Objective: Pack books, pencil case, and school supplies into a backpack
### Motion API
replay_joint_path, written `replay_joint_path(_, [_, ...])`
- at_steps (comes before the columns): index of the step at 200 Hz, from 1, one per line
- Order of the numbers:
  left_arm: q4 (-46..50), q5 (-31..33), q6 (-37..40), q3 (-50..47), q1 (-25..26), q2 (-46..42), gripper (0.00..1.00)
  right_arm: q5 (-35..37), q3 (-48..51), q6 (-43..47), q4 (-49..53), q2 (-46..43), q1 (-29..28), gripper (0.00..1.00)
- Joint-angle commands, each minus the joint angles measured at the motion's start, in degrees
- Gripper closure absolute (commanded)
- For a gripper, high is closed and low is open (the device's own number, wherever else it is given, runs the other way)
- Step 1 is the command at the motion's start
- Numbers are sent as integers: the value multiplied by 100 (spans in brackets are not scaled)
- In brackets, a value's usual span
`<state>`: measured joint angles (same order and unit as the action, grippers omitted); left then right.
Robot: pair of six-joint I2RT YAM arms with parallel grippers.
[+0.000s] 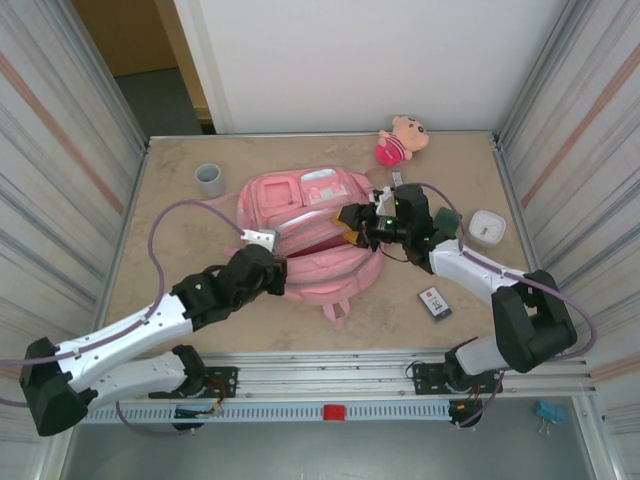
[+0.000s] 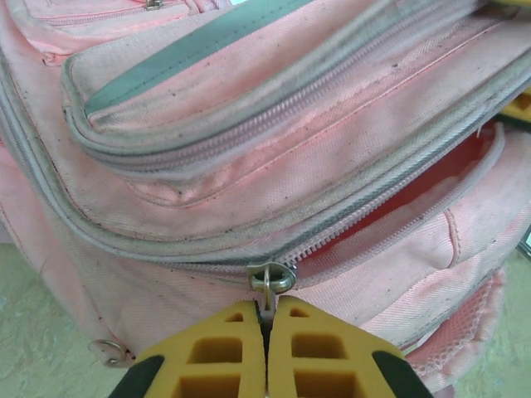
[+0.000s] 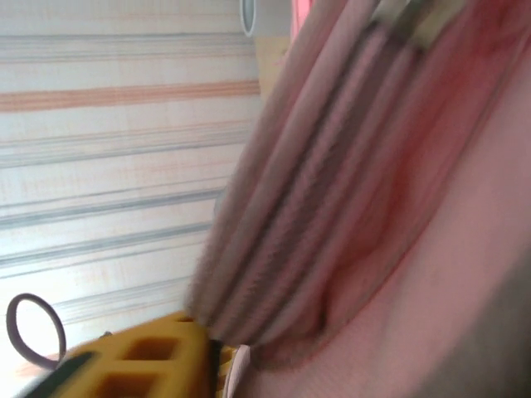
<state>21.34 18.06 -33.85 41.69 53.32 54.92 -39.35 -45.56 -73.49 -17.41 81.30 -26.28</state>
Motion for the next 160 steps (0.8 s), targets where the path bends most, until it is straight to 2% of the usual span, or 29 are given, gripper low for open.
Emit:
replay_joint_path(1, [-516,75,298,-125,-14,-173,100,375,-161,-71,-54,-40,-306,44])
replay_joint_path(25, [-818,-173,497,-35,-8,-12,100,1105,-10,-520,-505,-66,-900,43])
replay_joint_path(43, [-939,-318,578,5,-13,71,100,1568,-25,-540,-566,-32,-1171,45])
replay_joint_path(50, [-955,-332,588,6,-8,77,100,1639,-53,-500,-562,-11,-1215,51])
replay_joint_path(61, [-949,-292,624,5,-9,63,100,1600,-108,-442,-532,34,-1226,68])
replay_joint_path(73, [-807,-133,658,5,-29,35,100,1482,-153,-322,-430,21,-1195,82])
replay_joint_path(86, [-530,5,712,6,-122,-31,100,1254,-218,-100,-263,-55,-1090,89])
replay_joint_path(113, [-194,-232,882,-146,-699,-258,100,443,-624,574,402,-213,-786,95])
replay_joint_path(160, [-577,-1092,1409,-536,-1949,-613,100,-824,-1468,1667,1561,-386,-242,100])
